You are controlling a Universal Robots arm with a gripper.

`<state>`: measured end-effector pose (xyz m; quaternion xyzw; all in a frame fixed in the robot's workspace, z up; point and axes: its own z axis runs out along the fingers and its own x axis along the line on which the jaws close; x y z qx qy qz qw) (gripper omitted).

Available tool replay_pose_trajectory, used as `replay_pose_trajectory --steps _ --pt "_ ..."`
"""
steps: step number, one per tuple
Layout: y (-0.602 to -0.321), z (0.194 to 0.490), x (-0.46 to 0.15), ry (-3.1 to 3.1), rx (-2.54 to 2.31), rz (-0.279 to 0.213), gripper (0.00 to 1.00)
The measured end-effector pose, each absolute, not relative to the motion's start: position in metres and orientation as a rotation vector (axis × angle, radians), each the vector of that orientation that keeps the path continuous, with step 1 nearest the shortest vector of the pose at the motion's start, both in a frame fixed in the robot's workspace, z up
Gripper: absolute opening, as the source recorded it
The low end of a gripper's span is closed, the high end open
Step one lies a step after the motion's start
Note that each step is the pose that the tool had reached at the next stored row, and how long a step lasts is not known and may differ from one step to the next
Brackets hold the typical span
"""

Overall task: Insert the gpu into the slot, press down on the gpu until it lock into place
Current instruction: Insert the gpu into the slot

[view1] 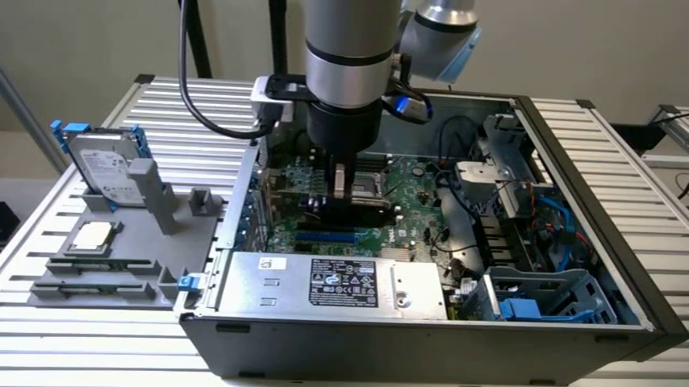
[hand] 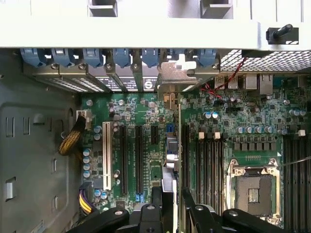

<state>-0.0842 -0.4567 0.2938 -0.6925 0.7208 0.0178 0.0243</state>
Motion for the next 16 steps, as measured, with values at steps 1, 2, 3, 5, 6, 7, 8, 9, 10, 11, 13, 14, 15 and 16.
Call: replay_pose_trajectory --steps 1,2,3,5,6,7,8,9,10,11,13,14,15,16 --pt "-0.4567 0.2932 -0.0845 2.23 -2.143 0.055 0.26" --pt "-0.4567 0.2927 -0.0849 2.231 -2.143 0.054 0.26" --pt "-0.4567 0.2922 -0.0852 2.231 -2.143 0.053 0.26" --pt "-0.4567 0.2911 -0.0858 2.232 -2.143 0.052 0.26" --pt "-0.4567 0.2905 -0.0861 2.232 -2.143 0.052 0.26" --pt "-0.4567 0.29 -0.0863 2.233 -2.143 0.051 0.26" --pt "-0.4567 0.2895 -0.0865 2.233 -2.143 0.05 0.26" --pt "-0.4567 0.289 -0.0867 2.234 -2.143 0.05 0.26" --pt "-0.4566 0.2885 -0.0869 2.235 -2.142 0.049 0.26" --pt "-0.4566 0.288 -0.087 2.236 -2.142 0.049 0.26" --pt "-0.4566 0.2871 -0.0872 2.238 -2.14 0.047 0.26" --pt "-0.4565 0.2867 -0.0873 2.239 -2.139 0.047 0.26" --pt "-0.4565 0.2863 -0.0874 2.24 -2.139 0.047 0.26" --pt "-0.4563 0.286 -0.0875 2.242 -2.137 0.046 0.26"
